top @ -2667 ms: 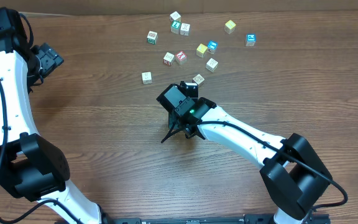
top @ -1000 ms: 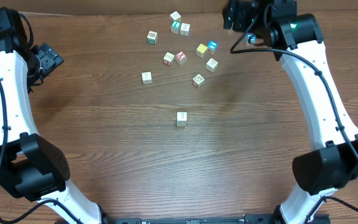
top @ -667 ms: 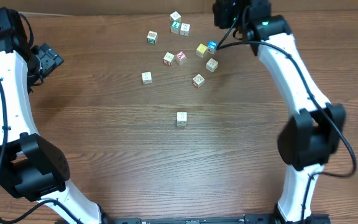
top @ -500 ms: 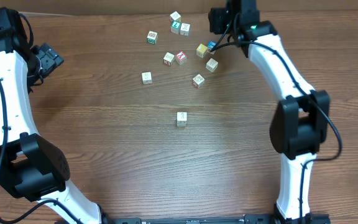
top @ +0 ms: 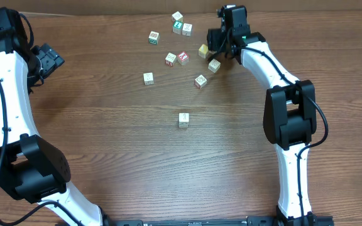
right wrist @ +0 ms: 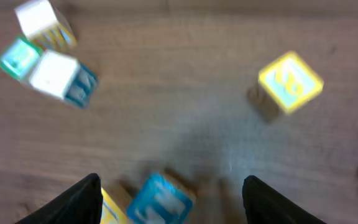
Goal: Form a tower
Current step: 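Lower the right gripper onto the blue-lettered block and grasp it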
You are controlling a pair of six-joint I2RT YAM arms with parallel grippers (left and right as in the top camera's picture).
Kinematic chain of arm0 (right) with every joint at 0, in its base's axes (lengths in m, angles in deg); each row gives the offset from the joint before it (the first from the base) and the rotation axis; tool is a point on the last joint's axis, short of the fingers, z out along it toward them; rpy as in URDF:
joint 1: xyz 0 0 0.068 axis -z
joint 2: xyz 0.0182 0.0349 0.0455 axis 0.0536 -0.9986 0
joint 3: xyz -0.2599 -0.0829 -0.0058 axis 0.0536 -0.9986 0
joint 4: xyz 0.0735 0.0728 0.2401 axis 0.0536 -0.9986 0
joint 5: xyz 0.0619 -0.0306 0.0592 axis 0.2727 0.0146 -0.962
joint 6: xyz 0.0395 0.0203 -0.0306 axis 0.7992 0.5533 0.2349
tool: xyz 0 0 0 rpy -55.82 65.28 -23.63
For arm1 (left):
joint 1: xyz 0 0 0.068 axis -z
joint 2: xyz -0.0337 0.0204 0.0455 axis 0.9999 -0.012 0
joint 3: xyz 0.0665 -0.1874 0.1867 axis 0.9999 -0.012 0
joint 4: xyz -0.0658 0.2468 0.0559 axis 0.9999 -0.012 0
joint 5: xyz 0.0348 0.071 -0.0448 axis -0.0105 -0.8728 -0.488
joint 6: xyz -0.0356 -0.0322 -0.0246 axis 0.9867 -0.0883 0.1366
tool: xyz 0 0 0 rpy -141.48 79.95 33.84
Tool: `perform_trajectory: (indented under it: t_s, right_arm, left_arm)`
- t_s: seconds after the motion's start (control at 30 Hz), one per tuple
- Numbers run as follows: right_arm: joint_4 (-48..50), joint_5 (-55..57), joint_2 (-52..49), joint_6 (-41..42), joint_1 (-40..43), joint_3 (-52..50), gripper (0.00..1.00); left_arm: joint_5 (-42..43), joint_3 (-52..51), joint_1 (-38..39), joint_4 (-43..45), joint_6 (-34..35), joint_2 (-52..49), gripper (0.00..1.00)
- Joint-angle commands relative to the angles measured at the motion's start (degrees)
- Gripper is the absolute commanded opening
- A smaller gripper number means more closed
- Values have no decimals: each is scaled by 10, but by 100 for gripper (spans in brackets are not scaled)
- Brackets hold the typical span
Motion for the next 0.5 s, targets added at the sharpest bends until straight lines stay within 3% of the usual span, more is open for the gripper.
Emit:
perform_trajectory:
  t_s: [0.0, 0.17, 0.47]
  right_arm:
    - [-23, 5, -10, 0, 1, 6, 67]
    - [-37, 5, -10, 2, 1, 6, 65]
    - [13, 6, -13, 76, 0, 6, 61]
  left_arm:
    - [-3, 0, 2, 1, -3, 1, 100]
    - [-3, 0, 2, 1, -3, 1, 100]
    - [-3, 0, 2, 1, -3, 1, 99]
